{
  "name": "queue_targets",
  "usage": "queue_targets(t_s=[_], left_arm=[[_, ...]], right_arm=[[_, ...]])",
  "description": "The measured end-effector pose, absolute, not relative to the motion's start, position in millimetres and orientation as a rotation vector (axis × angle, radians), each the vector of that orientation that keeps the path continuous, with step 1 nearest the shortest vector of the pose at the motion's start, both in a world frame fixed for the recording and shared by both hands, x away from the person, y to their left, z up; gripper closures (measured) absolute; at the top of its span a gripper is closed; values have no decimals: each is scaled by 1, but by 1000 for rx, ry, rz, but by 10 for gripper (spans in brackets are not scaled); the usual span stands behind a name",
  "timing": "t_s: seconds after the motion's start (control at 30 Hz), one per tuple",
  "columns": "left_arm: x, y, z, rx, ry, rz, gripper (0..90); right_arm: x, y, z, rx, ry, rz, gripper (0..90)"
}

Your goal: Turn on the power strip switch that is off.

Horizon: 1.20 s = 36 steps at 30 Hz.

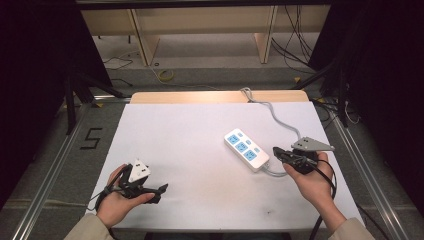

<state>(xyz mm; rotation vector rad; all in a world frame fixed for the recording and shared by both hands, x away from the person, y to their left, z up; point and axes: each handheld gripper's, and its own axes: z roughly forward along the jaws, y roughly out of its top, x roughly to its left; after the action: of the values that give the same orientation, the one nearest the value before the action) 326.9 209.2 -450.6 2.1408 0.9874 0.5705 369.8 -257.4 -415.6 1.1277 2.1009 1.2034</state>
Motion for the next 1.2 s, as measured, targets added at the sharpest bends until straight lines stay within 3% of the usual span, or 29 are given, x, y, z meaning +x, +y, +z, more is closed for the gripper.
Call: queue_targets(t_s=[1.2], left_arm=[[327,209,-451,2139,986,569,102]], right_arm=[[387,-246,-415,1136,2111,1196,900]])
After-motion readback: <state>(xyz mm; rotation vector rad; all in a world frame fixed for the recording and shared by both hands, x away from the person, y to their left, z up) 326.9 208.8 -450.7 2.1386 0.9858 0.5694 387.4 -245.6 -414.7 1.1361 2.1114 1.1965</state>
